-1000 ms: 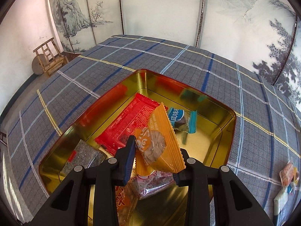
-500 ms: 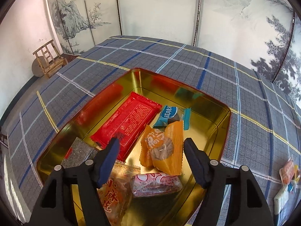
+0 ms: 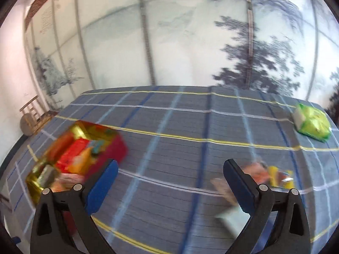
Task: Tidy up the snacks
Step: 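Move the left tool to the blue-and-white box and grasp it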
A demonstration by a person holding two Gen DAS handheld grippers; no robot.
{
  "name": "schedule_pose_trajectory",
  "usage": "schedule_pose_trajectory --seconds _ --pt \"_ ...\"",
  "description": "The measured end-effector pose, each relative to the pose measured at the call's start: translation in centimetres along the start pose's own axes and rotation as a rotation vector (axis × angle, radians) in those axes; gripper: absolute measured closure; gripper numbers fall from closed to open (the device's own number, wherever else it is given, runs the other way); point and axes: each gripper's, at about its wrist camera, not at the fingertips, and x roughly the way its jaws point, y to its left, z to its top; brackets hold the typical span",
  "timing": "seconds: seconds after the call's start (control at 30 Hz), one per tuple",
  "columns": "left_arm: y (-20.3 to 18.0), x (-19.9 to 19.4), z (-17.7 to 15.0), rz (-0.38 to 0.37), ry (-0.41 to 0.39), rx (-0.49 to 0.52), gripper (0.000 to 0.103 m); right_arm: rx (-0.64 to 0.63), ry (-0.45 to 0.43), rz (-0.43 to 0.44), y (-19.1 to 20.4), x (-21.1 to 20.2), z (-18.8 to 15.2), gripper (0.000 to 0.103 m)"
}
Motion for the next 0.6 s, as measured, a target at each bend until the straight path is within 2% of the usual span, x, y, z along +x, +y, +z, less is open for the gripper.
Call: schedule_pose_trajectory --seconds 0.1,0.27,0.4,0.47,0.5,0.53,0.6 --pt "-2.5 0.4 2.2 -0.046 -0.014 0.060 0.001 0.138 0.010 -0.121 -9.3 -0.8 -1.3 0.004" --pt "-8.1 1.8 7.8 -0.168 -0.033 0.135 0.001 0.313 -0.004 -0.248 -21.5 -3.4 -3.9 0.004" --pt "-14.6 4.2 12.8 -0.268 -0.025 0.225 0.001 0.423 -0.032 -0.229 -27.5 -5.0 -6.0 0.003" --pt "-17.9 5.9 14.8 -0.285 -0.010 0.253 0.001 0.488 -0.042 -0.171 -29.2 -5.4 -6.8 0.003" --pt "-19.6 6.9 15.4 -0.317 -0.001 0.261 0.001 0.508 -0.064 -0.155 -29.7 -5.8 -7.1 0.003" --pt "-21.1 7.8 15.9 -0.334 0.012 0.258 0.001 0.519 -0.082 -0.143 -29.8 -6.3 -7.5 0.003" --pt "-23.6 10.0 16.6 -0.357 0.050 0.189 0.001 0.539 -0.101 -0.122 -29.9 -6.5 -7.6 0.002"
